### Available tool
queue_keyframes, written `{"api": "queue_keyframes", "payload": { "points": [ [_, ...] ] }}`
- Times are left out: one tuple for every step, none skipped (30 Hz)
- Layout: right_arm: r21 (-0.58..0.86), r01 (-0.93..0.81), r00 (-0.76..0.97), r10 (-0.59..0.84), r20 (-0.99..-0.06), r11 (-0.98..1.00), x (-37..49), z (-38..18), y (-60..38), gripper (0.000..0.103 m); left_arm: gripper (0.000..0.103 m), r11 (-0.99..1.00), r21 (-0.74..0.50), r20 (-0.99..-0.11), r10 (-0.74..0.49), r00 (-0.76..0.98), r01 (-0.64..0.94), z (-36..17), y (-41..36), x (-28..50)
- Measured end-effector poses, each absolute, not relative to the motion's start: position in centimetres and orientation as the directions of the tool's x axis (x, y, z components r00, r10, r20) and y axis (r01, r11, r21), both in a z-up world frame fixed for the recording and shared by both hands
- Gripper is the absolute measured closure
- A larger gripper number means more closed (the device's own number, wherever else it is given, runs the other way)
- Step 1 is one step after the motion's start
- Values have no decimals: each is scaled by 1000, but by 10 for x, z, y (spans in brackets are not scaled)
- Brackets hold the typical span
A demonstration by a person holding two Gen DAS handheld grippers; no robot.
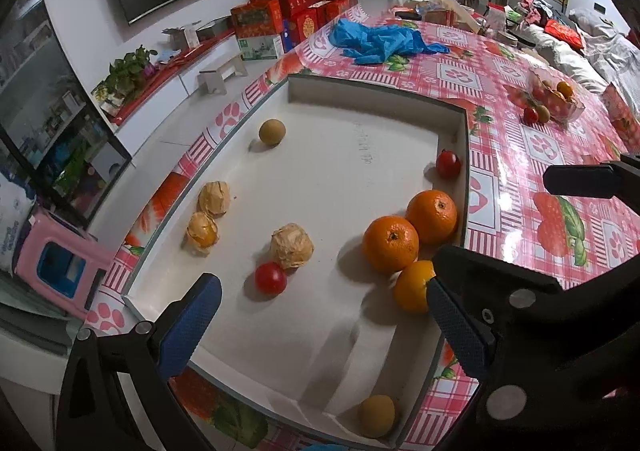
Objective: Organize fruits
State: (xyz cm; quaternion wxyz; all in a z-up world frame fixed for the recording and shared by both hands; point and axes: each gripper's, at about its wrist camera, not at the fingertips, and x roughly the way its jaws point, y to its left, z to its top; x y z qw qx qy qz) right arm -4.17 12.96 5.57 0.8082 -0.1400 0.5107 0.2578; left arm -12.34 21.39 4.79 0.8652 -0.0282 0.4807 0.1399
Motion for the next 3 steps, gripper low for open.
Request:
{"api": "queue_keyframes", "payload": {
  "points": [
    [38, -559, 346, 274, -897, 828, -42, 55, 129, 0, 0, 961, 81, -842, 207, 498, -263, 48, 214, -123],
    [37, -559, 346, 274, -897, 828, -42, 56, 130, 0, 0, 963, 80, -842, 204, 499, -259, 48, 213, -124],
    [38, -559, 346, 275, -897, 828, -43, 57, 130, 0, 0, 962, 86, -841, 208, 499, -258, 49, 212, -124]
  ]
}}
